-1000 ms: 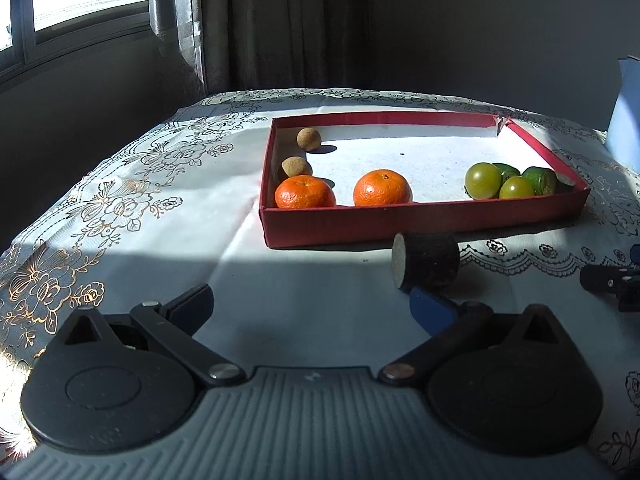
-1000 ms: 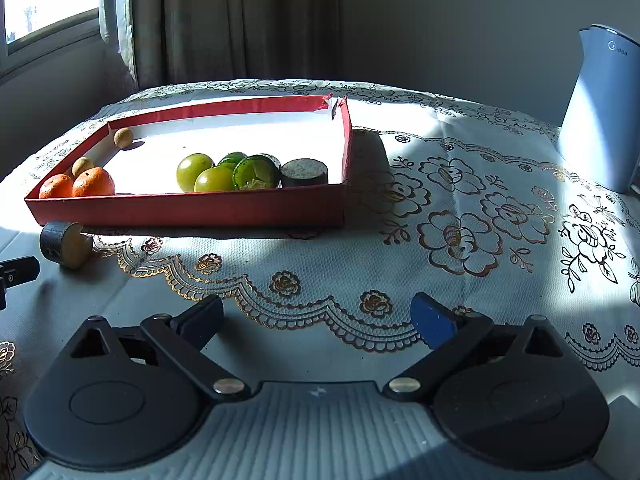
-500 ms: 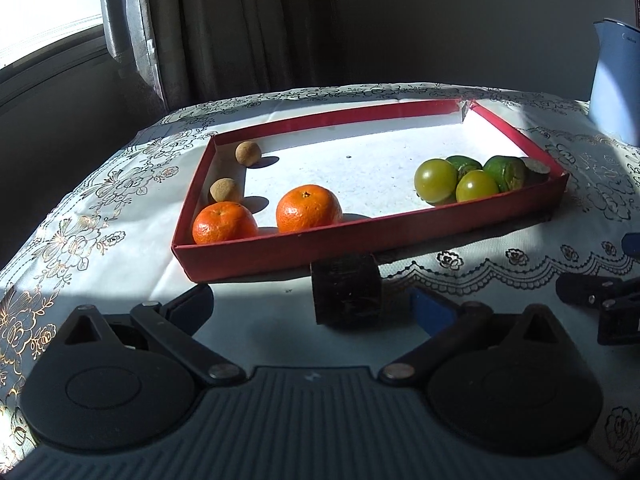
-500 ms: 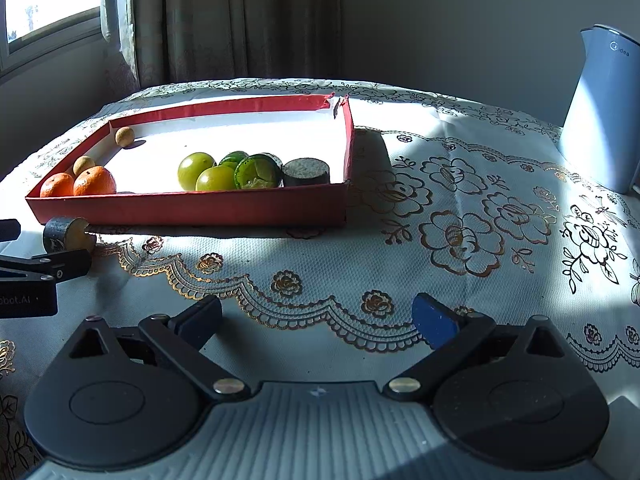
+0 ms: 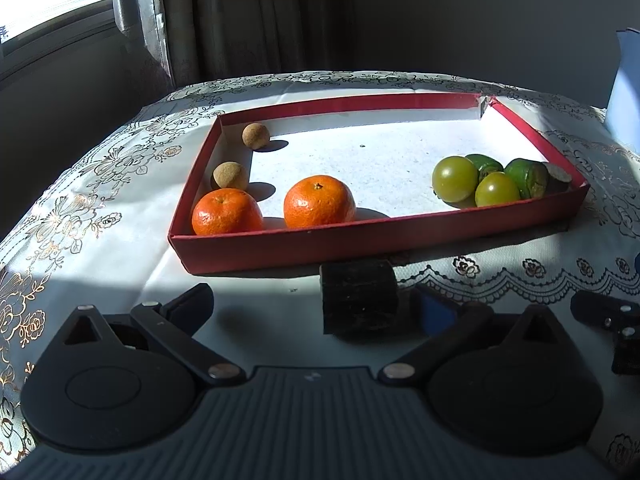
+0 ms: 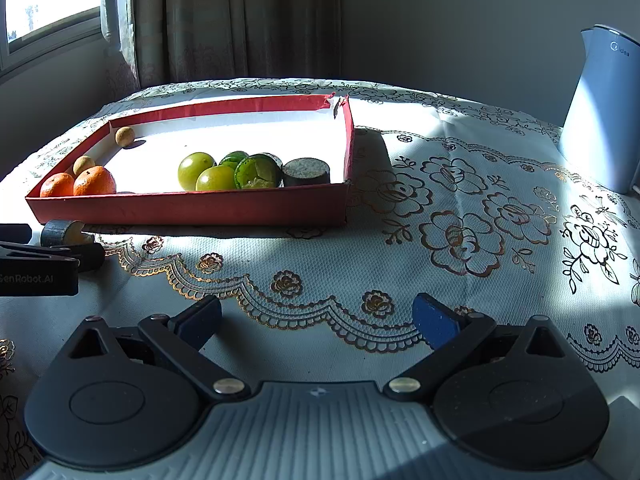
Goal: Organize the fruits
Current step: 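Move the left gripper to the dark round chunk and close on it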
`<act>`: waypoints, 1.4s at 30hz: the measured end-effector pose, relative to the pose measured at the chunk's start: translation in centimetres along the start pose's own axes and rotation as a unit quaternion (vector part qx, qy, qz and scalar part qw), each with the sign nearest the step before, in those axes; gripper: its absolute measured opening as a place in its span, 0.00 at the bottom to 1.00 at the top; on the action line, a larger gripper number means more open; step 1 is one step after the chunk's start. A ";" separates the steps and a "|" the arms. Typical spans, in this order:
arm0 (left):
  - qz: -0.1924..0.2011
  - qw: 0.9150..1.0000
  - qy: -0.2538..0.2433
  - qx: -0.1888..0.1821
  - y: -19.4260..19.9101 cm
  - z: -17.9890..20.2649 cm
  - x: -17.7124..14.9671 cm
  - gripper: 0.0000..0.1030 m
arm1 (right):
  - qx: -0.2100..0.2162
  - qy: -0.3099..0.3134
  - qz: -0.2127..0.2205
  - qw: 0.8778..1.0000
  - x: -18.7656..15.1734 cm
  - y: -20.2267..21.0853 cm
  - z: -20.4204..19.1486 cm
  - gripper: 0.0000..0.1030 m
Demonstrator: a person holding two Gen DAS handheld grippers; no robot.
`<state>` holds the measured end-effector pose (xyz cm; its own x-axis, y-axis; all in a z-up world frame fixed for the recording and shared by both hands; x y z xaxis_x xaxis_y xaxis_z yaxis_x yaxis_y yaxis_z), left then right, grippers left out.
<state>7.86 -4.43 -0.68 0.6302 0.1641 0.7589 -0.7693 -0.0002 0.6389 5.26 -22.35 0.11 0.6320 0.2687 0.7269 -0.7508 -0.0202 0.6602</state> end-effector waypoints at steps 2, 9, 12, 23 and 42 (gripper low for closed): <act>-0.003 1.000 0.002 -0.002 -0.1 -0.1 0.1 1.00 | 0.000 0.000 0.000 1.000 0.0 0.0 0.0 1.00; -0.016 1.000 0.018 -0.015 -0.5 -0.5 0.3 1.00 | 0.000 0.000 0.000 1.000 0.0 0.0 0.0 1.00; -0.019 0.999 0.023 -0.021 -0.5 -0.7 0.4 1.00 | 0.000 0.000 0.000 1.000 0.0 0.0 0.0 1.00; -0.014 0.999 0.019 -0.039 -0.2 -0.6 0.2 0.94 | 0.000 0.000 0.000 1.000 0.0 0.0 0.0 1.00; 0.003 0.999 0.028 -0.040 0.6 -1.1 0.0 0.77 | 0.000 0.000 0.000 1.000 0.0 0.0 0.0 1.00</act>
<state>7.27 -3.31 -0.45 0.6206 0.2191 0.7529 -0.7803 0.0771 0.6207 5.27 -22.35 0.13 0.6322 0.2686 0.7267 -0.7506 -0.0203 0.6605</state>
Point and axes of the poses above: each gripper's, at about its wrist camera, not at the fingertips, and y roughly against the way its jaws point, z to its right, x to its top, the point moved 2 cm from there along -y, roughly the way its jaws point, and after that the axes turned 15 degrees about y, right-handed, at the moved point
